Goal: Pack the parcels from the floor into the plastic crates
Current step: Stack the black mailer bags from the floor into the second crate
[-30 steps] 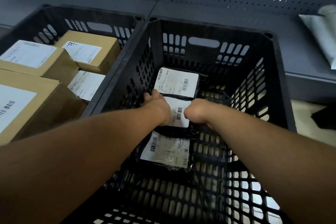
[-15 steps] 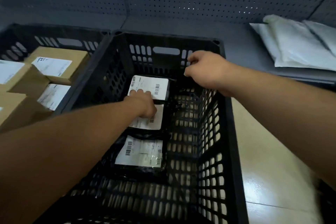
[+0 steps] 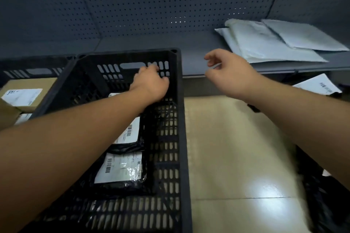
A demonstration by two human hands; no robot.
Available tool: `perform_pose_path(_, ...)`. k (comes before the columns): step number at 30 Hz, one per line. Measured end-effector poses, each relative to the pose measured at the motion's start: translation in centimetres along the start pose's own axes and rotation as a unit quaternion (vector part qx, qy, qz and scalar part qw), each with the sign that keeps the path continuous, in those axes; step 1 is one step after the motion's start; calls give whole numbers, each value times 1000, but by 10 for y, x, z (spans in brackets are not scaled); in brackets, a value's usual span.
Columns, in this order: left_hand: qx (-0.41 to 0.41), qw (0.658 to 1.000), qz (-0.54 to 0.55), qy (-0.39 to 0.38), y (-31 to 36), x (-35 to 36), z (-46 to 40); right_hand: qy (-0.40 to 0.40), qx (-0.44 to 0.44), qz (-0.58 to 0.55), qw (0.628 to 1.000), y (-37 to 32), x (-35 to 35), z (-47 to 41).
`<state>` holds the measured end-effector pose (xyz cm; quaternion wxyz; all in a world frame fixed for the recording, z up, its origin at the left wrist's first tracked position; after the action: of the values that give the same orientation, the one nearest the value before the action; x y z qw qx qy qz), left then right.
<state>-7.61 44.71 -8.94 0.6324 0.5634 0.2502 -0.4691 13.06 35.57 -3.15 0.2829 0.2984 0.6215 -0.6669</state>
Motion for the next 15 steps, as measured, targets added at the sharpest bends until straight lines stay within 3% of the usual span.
perform_pose_path(5, 108, 992, -5, 70, 75, 3, 24, 20, 54, -24, 998, 60, -20, 29)
perform_pose_path(9, 174, 983, -30, 46, 123, 36, 44, 17, 116, -8, 993, 110, -38, 54)
perform_pose_path(15, 204, 978, -48, -10, 188, 89, 61, 33, 221, 39, 974, 201, -92, 98)
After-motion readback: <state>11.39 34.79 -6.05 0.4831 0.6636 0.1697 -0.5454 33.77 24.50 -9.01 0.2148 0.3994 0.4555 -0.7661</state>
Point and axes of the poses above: each hand's wrist, its own z-axis away from the middle knuckle, its own x-axis out of the palm, y = z × x, the point moved 6 cm from there along -z, towards the middle knuckle, and after that the axes turned 12 degrees about -y, right-handed, at the moved point
